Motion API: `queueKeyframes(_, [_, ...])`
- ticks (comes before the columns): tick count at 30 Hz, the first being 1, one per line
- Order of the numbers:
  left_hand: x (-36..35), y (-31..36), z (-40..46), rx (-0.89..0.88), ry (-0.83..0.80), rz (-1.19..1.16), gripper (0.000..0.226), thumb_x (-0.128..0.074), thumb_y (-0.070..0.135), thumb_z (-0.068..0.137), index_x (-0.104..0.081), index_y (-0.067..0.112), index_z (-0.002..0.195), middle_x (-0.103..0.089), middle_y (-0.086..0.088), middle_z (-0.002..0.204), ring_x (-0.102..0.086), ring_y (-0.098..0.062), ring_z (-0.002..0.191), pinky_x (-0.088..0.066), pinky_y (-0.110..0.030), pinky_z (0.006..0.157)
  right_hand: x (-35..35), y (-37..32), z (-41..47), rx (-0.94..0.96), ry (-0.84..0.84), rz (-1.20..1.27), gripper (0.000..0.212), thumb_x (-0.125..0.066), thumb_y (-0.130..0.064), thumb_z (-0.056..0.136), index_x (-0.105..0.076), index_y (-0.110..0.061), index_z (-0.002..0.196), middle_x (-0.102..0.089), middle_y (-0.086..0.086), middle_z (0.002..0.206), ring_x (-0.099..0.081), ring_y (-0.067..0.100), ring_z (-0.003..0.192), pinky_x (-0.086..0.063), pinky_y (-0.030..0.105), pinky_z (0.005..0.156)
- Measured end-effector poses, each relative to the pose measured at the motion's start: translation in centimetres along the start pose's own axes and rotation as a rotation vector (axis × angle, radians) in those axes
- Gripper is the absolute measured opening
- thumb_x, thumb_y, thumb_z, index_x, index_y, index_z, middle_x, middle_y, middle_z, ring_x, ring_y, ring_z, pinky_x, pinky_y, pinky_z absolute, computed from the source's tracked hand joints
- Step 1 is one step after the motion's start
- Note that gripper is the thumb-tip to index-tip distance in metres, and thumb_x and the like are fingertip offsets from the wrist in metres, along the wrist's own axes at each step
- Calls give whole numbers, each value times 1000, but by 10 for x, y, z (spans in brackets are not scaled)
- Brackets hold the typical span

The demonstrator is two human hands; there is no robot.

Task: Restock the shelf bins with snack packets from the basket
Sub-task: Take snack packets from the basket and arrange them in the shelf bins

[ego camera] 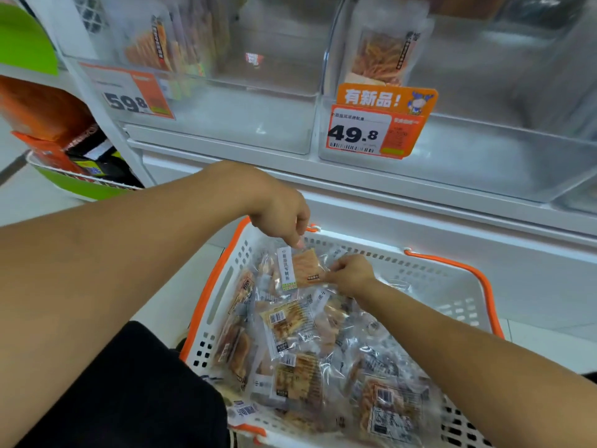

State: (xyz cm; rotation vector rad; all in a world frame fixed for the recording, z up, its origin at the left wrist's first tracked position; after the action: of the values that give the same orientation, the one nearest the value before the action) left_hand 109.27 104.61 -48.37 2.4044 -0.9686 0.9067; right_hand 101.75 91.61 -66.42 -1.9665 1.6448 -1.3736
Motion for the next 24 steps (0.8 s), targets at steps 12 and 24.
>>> queueKeyframes(12, [67,-100,-60,-197,591,-926,14,-85,14,73,-76,24,76,-75,0,81,-67,-11,77,-49,-31,77,90,-271,-115,821,-10,232,16,-74,-4,85,-61,-5,95,-71,7,73,-67,14,60,-58,33,49])
queueKeyframes(24, [59,-226,-149,588,1460,-1216,12,-63,12,83,-58,22,81,-60,0,88,-55,-23,85,-45,-29,75,46,-431,-70,965,179,-149,17,-79,-18,84,-72,-9,72,-69,6,68,-71,17,62,-63,41,64])
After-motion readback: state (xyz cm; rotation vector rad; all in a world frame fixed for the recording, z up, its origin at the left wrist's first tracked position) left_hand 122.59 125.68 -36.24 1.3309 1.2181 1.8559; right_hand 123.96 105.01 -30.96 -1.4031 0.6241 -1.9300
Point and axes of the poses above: each hand's wrist, its own z-axis towards the middle knuckle, its own x-axis out of the back of the hand, y = z × x, the point moved 7 cm from there along z, towards the middle knuckle
